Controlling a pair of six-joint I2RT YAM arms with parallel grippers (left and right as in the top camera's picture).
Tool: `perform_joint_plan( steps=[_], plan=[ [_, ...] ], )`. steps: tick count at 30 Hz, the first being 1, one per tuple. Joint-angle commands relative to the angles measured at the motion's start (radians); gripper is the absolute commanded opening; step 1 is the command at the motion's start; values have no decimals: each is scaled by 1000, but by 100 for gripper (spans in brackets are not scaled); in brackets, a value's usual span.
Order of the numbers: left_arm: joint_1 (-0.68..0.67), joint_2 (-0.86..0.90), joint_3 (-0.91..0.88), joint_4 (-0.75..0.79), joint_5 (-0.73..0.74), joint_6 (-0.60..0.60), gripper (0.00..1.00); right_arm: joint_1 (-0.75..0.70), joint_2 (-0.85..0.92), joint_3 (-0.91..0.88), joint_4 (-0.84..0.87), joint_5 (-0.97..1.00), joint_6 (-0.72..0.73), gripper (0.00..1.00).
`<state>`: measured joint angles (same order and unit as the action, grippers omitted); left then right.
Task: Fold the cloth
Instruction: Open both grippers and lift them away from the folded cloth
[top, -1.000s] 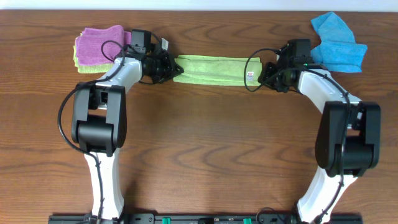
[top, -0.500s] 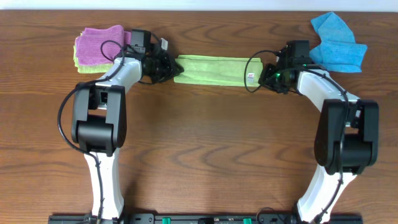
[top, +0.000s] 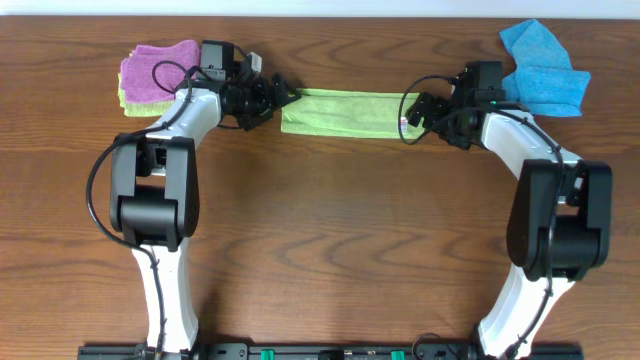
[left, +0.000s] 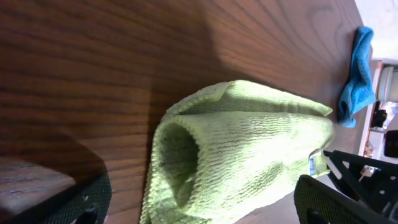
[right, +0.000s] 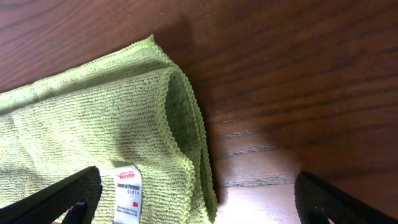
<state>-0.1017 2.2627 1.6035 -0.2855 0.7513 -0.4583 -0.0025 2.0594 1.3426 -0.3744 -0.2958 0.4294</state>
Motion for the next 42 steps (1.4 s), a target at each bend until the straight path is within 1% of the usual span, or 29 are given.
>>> perform_joint_plan(
  steps=[1, 8, 14, 16, 21, 24, 26, 29, 32, 35, 37, 40, 42],
  plan=[
    [5, 0, 60, -6, 40, 17, 95, -6, 9, 44, -21, -23, 4, 99],
    [5, -76, 71, -38, 27, 73, 95, -10, 9, 172, -139, -21, -19, 99],
    [-10, -192, 71, -118, 23, 159, 95, -10, -12, 305, -324, 22, -69, 88],
    [-13, -243, 71, -143, 17, 187, 95, -10, -44, 327, -360, 43, -78, 87],
    [-24, -408, 71, -291, -63, 277, 96, -11, -198, 332, -428, 69, -134, 87],
    [-33, -504, 67, -406, -105, 343, 100, -10, -295, 331, -504, 113, -167, 84],
    [-39, -560, 67, -472, -105, 387, 92, -10, -357, 330, -549, 126, -184, 82],
    [-50, -644, 59, -536, -111, 416, 87, -10, -453, 320, -604, 150, -187, 81],
    [-56, -737, 19, -558, -140, 425, 87, -9, -554, 282, -623, 150, -200, 81],
    [-56, -863, -72, -547, -163, 418, 88, -9, -678, 209, -625, 150, -207, 81],
    [-56, -998, -178, -532, -216, 413, 88, -9, -800, 129, -626, 150, -206, 81],
    [-56, -1147, -295, -512, -236, 409, 89, -2, -940, 37, -628, 150, -206, 82],
    [-56, -1267, -400, -510, -267, 401, 92, 21, -1061, -48, -631, 150, -206, 83]
  ],
)
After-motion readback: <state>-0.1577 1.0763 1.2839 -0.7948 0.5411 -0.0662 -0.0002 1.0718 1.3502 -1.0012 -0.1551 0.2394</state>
